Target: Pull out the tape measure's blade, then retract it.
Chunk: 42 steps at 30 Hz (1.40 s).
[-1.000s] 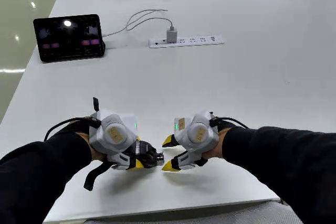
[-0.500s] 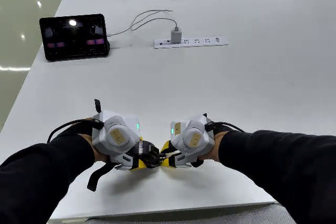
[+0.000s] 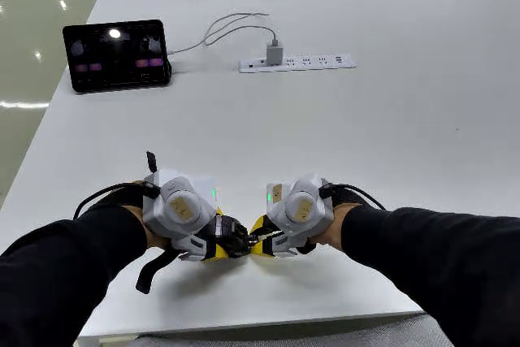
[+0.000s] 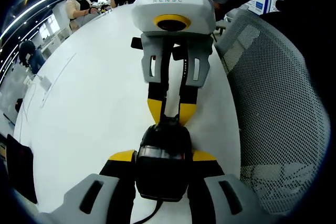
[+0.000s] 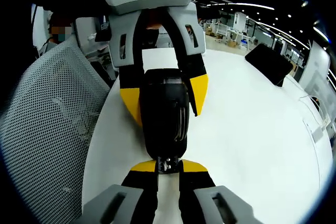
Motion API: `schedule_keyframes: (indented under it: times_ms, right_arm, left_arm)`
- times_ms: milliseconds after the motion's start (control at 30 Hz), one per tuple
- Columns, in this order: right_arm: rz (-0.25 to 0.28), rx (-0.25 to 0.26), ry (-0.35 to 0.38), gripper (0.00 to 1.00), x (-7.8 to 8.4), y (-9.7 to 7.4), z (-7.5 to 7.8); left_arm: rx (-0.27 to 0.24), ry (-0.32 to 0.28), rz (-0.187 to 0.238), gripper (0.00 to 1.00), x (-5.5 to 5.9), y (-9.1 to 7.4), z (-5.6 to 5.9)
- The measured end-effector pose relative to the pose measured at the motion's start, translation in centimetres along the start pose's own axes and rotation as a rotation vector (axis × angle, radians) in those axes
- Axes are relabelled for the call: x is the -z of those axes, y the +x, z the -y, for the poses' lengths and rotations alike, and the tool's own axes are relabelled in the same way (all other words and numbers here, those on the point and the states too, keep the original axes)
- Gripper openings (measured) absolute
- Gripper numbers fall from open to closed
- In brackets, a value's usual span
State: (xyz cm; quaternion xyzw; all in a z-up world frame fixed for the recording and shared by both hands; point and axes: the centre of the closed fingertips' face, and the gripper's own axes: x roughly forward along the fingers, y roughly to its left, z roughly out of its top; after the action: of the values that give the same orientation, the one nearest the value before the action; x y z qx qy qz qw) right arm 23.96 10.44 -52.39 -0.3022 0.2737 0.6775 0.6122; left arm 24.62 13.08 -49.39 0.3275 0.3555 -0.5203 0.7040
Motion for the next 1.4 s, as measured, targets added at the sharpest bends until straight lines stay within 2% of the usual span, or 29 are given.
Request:
schedule_keyframes:
  times_ms: [233, 433, 767, 1400]
  right_arm:
    - [-0.023, -0.049, -0.034, 0.11, 0.4, -0.3, -0.6]
    - [-0.038, -0.048, -0.042, 0.11, 0.4, -0.5, -0.5]
    - [-0.057, -0.045, -0.025, 0.11, 1.6, -1.6, -0.1]
    - [-0.054, -0.040, -0.017, 0.11, 2.5, -2.2, 0.0]
  left_arm:
    - [0.014, 0.009, -0.004, 0.32, 0.0, 0.0, 0.3]
    - [0.017, -0.001, -0.001, 0.32, 0.0, 0.0, 0.3]
    - [0.015, -0.004, 0.000, 0.32, 0.0, 0.0, 0.2]
    - [0.008, -0.007, 0.000, 0.32, 0.0, 0.0, 0.1]
